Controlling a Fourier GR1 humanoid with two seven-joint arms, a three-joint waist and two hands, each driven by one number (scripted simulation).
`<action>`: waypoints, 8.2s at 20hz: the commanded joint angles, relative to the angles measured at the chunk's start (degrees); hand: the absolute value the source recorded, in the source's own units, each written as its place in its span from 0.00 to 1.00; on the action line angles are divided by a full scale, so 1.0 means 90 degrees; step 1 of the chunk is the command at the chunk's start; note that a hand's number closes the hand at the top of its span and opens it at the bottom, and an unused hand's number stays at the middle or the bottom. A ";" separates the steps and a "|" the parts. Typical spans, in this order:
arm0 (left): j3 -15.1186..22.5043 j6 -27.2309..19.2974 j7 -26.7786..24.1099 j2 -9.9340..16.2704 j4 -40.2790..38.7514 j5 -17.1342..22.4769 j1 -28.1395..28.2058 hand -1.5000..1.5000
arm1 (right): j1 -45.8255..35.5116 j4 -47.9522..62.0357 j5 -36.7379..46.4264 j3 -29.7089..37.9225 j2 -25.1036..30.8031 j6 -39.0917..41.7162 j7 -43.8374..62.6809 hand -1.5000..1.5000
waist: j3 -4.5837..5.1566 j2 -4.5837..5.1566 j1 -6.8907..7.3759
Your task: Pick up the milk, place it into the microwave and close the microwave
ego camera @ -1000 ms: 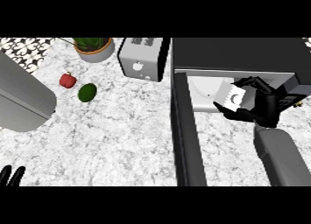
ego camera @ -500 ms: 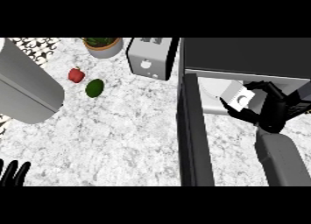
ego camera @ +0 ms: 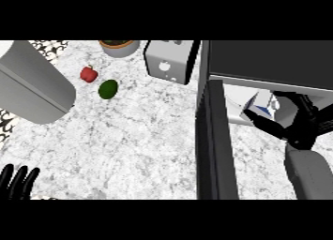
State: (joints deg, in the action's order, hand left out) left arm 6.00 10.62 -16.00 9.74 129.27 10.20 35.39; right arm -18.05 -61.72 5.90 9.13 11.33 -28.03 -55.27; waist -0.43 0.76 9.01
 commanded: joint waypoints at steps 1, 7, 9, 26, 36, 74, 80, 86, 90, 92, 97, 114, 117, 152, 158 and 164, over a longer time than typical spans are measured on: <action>0.0041 -0.0002 0.0019 -0.0001 -0.0066 -0.0056 -0.0085 0.00 | -0.0550 0.1086 0.0791 0.0097 0.0366 -0.0969 0.1057 0.00 | 0.0106 0.0395 0.0333; 0.0218 0.0066 0.0073 0.0059 -0.0098 -0.0227 -0.0298 0.00 | -0.0907 0.1294 0.0235 -0.0194 -0.0202 0.0064 0.1448 0.00 | 0.0040 0.0366 0.0582; 0.0356 0.0094 0.0155 0.0023 -0.0129 -0.0176 -0.0368 0.00 | -0.1073 0.1360 0.0171 -0.0209 -0.0222 0.0177 0.1510 0.00 | 0.0039 0.0357 0.0522; 0.0755 -0.0197 0.0312 -0.0210 -0.0322 -0.0755 -0.0674 0.00 | -0.1488 0.2089 0.0233 -0.0080 -0.0125 0.0237 0.1851 0.00 | 0.0032 0.0250 0.0157; 0.0964 -0.0428 0.0466 -0.0451 -0.0500 -0.1010 -0.1024 0.00 | -0.1605 0.2369 0.0005 -0.0191 -0.0124 0.0865 0.1764 0.00 | 0.0026 0.0199 -0.0175; 0.2716 -0.0257 0.1177 -0.1077 -0.4160 -0.2883 -0.3893 1.00 | 0.1221 0.0408 -0.1120 -0.0716 0.0178 0.3894 0.1354 0.00 | 0.0052 -0.0093 -0.1115; 0.3487 -0.0716 0.1135 -0.1080 -0.5131 -0.2407 -0.4489 1.00 | 0.2621 -0.1390 -0.1479 -0.0622 0.0570 0.4271 0.1777 0.00 | 0.0055 -0.0099 -0.1145; 0.4726 -0.1448 0.0618 -0.1080 -0.6356 -0.1714 -0.5137 1.00 | 0.3128 -0.2579 -0.1939 -0.0335 0.0722 0.4355 0.2294 0.00 | 0.0061 -0.0078 -0.1241; 0.5925 -0.2532 0.0946 -0.1080 -0.6712 -0.1225 -0.5815 1.00 | 0.3383 -0.2773 -0.2152 -0.0112 0.0876 0.4603 0.2211 0.00 | 0.0056 -0.0066 -0.1265; 0.5924 -0.2951 0.1078 -0.1080 -0.6963 -0.0668 -0.6447 1.00 | 0.3743 -0.3051 -0.2335 -0.0052 0.1039 0.4954 0.2106 0.00 | 0.0060 -0.0054 -0.1397; 0.6418 -0.3981 0.0818 -0.1079 -0.7065 0.0247 -0.6905 1.00 | 0.3727 -0.3542 -0.2882 0.0010 0.1101 0.5271 0.2532 0.00 | 0.0066 -0.0028 -0.1533; 0.5912 -0.5623 0.0203 -0.1080 -0.7390 0.1907 -0.8420 1.00 | 0.3347 -0.4405 -0.3934 -0.0112 0.2043 0.6609 0.3220 0.00 | 0.0084 0.0138 -0.2338; 0.5641 -0.5715 0.0271 -0.1080 -0.7638 0.2204 -0.8826 1.00 | 0.3192 -0.4427 -0.4124 -0.0020 0.2203 0.6717 0.3286 0.00 | 0.0077 0.0188 -0.2418; 0.4132 -0.5587 -0.1428 -0.1082 -0.9121 0.4469 -1.0100 1.00 | 0.2650 -0.4823 -0.5726 0.0254 0.3034 0.7062 0.4028 0.00 | 0.0075 0.0510 -0.3197; 0.4173 -0.5571 -0.1657 -0.1082 -0.9187 0.4671 -1.0083 1.00 | 0.2542 -0.4783 -0.5936 0.0337 0.3198 0.7049 0.4152 0.00 | 0.0075 0.0539 -0.3202; 0.4234 -0.5546 -0.1933 -0.1082 -0.9270 0.4847 -1.0021 1.00 | 0.2471 -0.4787 -0.6094 0.0397 0.3345 0.7057 0.4258 0.00 | 0.0072 0.0546 -0.3209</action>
State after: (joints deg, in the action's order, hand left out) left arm 46.64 -40.34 -33.10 -0.03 50.42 52.41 -51.75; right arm 4.64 -105.03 -48.00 12.17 40.45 35.40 -17.57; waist 0.16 4.97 -19.50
